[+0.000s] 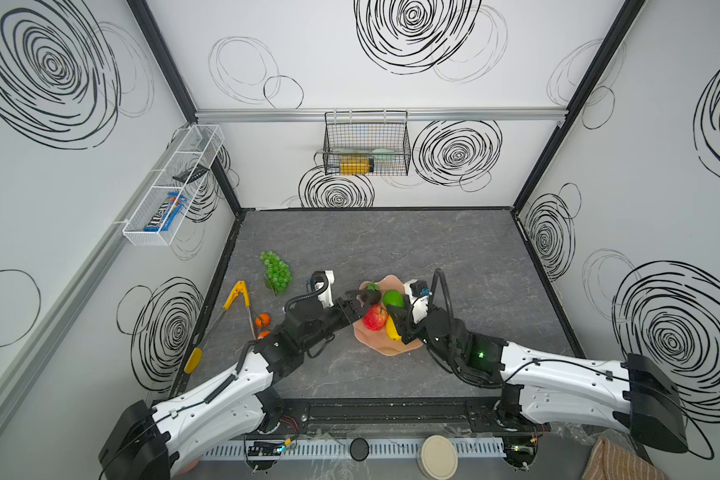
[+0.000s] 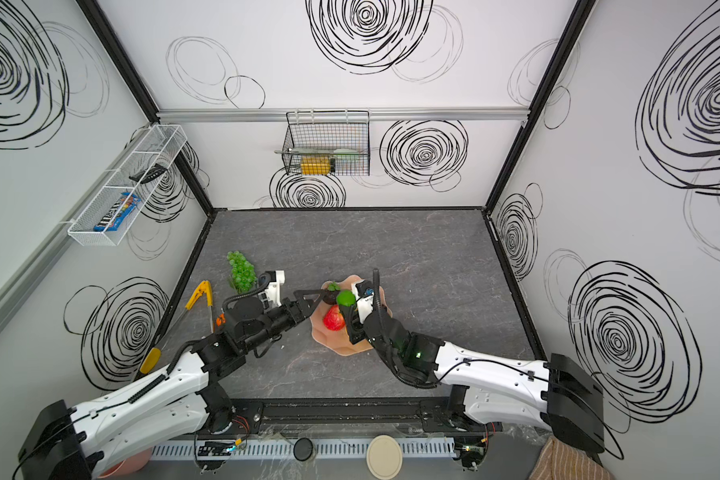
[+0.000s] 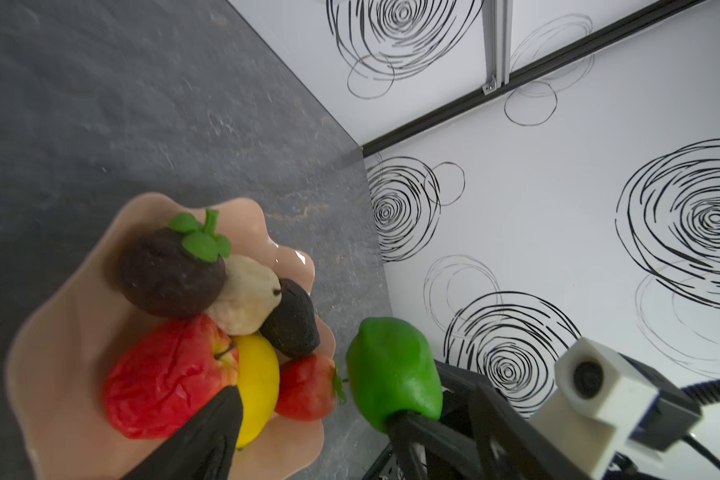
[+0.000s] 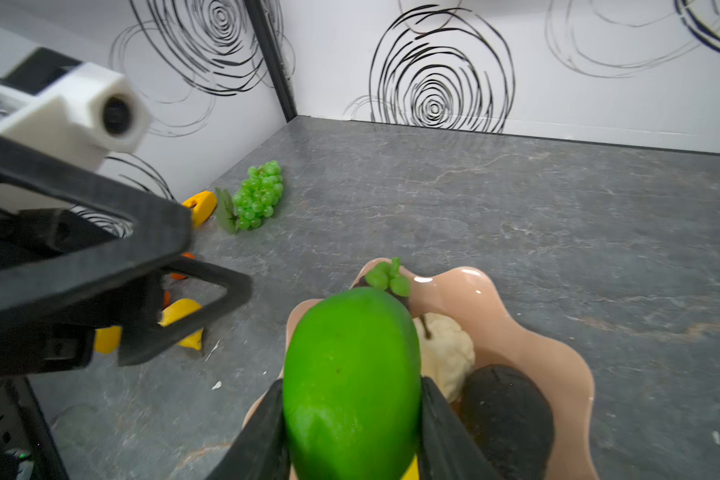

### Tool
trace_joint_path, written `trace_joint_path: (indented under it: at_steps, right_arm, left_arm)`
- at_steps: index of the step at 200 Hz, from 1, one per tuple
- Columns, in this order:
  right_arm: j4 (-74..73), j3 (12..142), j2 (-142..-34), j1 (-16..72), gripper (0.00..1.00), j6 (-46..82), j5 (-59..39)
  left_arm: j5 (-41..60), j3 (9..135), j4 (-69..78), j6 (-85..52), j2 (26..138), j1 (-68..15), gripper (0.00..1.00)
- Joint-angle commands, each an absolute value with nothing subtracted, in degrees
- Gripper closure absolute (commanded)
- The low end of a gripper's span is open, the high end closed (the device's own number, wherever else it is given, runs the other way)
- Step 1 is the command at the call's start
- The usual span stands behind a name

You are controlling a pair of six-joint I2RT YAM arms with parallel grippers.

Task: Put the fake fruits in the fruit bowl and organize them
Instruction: 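Open the left gripper and withdraw it while the right gripper holds the lime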

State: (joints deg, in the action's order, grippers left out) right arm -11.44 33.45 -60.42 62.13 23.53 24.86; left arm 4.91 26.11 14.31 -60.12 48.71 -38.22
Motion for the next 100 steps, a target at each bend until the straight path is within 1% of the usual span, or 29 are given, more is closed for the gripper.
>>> trace_joint_path:
  at_steps: [1, 26, 41, 69, 85, 100]
  right_arm:
    - [-4.4, 36.0, -58.2, 55.8, 0.6, 25.0, 15.6]
    - [-0.9, 37.7, -58.7, 47.7, 0.6, 24.8, 7.6]
    - [0.3, 38.4, -59.1, 44.8, 0.61, 24.8, 4.7]
    - [0.7, 37.6, -58.6, 44.3, 0.61, 23.3, 1.9]
    - [1.4, 36.9, -58.6, 44.7, 0.62, 25.1, -0.1]
    - [2.8, 36.8, -59.1, 46.2, 0.62, 26.7, -0.1]
  left_arm:
    - [4.5, 28.1, 6.3, -47.3, 45.2, -32.5, 0.1]
    - [1.5, 26.3, 2.2, -41.4, 41.9, -27.0, 0.09]
    - [0.5, 24.5, 1.3, -39.2, 40.1, -24.3, 0.09]
    - [-2.5, 21.1, 0.7, -37.5, 37.0, -21.3, 0.09]
    - [-4.2, 19.1, 1.7, -37.5, 35.7, -20.8, 0.09]
    - [-5.8, 17.5, 2.4, -37.1, 35.0, -20.0, 0.09]
